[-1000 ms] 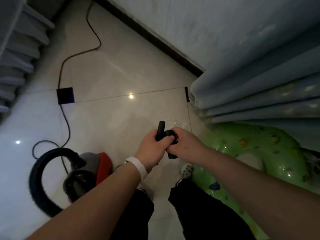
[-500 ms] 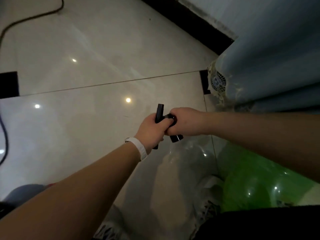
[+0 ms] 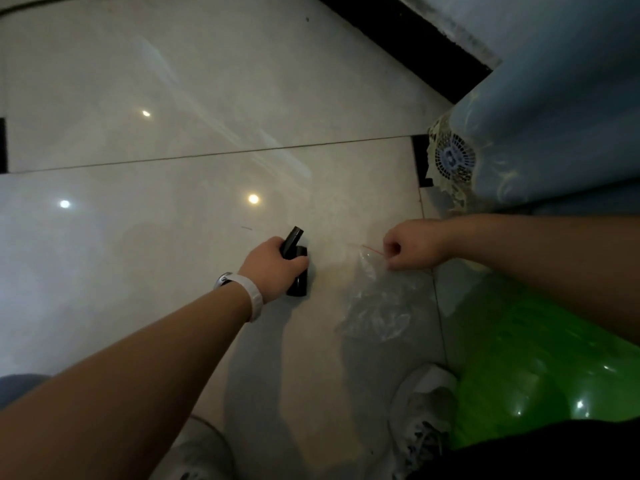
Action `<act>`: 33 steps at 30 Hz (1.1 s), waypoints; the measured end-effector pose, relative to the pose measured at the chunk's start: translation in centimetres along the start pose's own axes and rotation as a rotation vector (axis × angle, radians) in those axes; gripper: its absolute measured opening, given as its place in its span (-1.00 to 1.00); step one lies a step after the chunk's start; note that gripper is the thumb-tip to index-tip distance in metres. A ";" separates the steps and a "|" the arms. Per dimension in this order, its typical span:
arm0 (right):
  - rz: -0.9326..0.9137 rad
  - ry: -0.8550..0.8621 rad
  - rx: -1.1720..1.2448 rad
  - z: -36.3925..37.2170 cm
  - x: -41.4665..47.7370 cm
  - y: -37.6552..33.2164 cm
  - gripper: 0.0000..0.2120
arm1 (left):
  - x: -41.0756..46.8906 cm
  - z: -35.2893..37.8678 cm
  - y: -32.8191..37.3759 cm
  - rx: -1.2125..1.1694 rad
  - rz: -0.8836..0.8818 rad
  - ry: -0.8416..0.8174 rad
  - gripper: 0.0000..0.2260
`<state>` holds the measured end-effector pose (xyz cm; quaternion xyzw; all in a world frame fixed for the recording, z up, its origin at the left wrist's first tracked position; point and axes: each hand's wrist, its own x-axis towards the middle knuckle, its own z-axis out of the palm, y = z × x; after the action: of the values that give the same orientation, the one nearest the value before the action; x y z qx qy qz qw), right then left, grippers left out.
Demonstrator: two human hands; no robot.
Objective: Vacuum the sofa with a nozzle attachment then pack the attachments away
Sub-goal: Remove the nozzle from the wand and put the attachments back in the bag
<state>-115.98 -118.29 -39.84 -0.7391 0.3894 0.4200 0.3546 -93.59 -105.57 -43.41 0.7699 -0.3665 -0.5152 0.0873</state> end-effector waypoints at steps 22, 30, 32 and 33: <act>-0.146 0.220 0.388 -3.6 -0.7 -2.7 -0.72 | 0.4 -0.7 -1.0 0.176 0.120 0.163 -0.44; -0.231 0.301 0.409 -7.7 -3.0 -4.6 -0.60 | -1.1 -2.7 5.7 -0.105 0.299 0.315 -0.77; -0.224 0.427 0.362 -8.9 -3.7 -4.8 -0.58 | -1.7 -3.7 8.6 -0.282 0.333 0.323 -0.65; -0.230 0.473 0.367 -9.3 -3.9 -4.8 -0.58 | -2.0 -4.2 9.9 -0.342 0.350 0.320 -0.61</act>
<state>-109.89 -122.99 -31.68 -0.7790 0.4442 0.1165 0.4270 -95.08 -112.39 -35.01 0.7406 -0.3829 -0.4188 0.3600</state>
